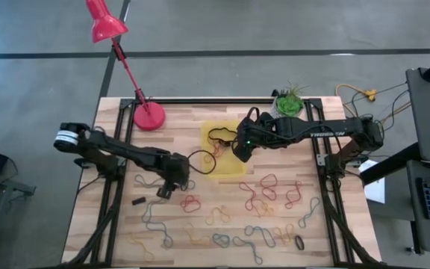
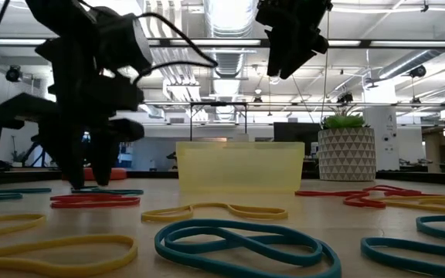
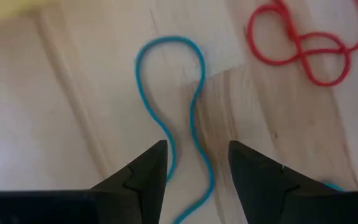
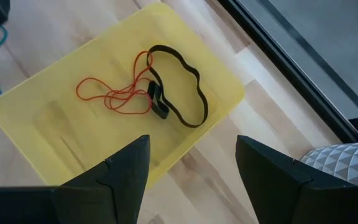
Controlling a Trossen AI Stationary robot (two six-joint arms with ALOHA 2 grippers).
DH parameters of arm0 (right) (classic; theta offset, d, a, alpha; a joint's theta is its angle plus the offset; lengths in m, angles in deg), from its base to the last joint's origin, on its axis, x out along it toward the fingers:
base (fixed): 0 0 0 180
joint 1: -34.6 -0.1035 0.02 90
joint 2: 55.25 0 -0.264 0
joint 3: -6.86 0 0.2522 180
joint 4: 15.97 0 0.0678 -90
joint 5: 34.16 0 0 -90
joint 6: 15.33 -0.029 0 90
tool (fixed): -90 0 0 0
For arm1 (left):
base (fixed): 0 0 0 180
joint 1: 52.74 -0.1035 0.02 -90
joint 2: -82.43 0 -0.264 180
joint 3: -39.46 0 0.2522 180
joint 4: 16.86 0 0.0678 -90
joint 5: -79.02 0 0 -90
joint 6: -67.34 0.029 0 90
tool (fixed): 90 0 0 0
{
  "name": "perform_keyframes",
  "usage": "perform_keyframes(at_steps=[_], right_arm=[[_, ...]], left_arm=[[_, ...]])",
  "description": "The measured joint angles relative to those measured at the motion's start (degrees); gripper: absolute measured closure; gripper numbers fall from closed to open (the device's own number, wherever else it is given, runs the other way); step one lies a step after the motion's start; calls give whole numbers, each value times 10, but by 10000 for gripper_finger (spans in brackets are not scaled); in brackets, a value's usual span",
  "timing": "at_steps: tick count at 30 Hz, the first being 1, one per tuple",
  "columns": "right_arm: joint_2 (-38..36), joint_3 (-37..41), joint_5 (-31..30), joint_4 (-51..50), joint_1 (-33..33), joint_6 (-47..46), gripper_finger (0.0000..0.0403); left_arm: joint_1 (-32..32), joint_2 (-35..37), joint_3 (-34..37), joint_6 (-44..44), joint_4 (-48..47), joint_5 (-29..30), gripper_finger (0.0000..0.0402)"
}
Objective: Pick and place rubber bands into bin
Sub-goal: Put the blue rubber band into the yellow bin
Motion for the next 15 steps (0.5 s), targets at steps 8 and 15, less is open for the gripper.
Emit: perform_keyframes(at_steps=[8,15], right_arm=[[0,1,0,0,0,-2,179],[0,9,-1,1,0,-2,179]], left_arm=[[0,-26,-3,-51,4,-2,247],[3,-26,-2,-66,9,15,257]])
